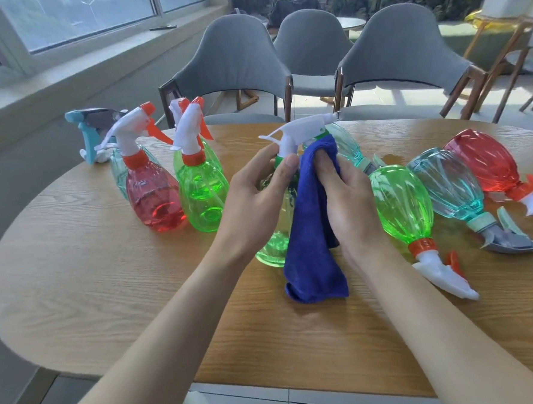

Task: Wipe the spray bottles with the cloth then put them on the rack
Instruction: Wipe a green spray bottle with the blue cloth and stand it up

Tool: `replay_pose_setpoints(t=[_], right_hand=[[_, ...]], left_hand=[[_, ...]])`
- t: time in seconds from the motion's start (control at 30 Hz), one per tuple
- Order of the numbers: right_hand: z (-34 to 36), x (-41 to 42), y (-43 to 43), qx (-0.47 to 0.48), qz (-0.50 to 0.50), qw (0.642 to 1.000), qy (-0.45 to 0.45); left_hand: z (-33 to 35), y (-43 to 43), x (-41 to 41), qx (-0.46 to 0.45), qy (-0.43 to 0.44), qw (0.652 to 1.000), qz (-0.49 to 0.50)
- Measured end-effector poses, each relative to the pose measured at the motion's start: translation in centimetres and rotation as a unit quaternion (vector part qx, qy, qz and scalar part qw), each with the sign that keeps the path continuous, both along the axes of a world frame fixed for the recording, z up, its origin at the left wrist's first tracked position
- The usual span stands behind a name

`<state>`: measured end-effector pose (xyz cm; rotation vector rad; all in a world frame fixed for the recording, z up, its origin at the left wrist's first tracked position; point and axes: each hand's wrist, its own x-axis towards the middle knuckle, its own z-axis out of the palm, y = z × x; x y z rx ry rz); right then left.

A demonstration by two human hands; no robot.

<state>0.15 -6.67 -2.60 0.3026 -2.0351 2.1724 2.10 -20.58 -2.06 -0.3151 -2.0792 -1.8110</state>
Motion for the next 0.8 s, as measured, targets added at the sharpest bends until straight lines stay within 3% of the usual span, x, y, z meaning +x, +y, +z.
replay_pose_setpoints(t=[0.2, 0.37, 0.5, 0.63, 0.7, 0.8], right_hand=[[-0.1, 0.3, -0.6, -0.009, -0.027, 0.999, -0.037], [-0.7, 0.5, -0.9, -0.080, -0.054, 0.992, -0.086], [-0.3, 1.0, -0.8, 0.004, -0.034, 0.999, 0.041], [-0.6, 1.7, -1.9, 0.176, -0.023, 0.968, 0.177], [-1.2, 1.5, -2.1, 0.222, -0.023, 0.960, 0.169], [-1.2, 1.4, -1.8, 0.218, -0.025, 0.969, 0.117]], left_hand=[[0.0, 0.2, 0.0, 0.023, -0.018, 0.999, 0.031], [0.0, 0.0, -0.3, 0.122, -0.049, 0.987, 0.093], [0.2, 0.0, -0.3, 0.141, -0.047, 0.981, 0.122], [0.3, 0.3, -0.1, 0.102, -0.027, 0.988, 0.109], [0.5, 0.6, 0.2, 0.094, -0.024, 0.991, 0.093], [0.8, 1.4, 1.2, 0.059, -0.020, 0.996, 0.063]])
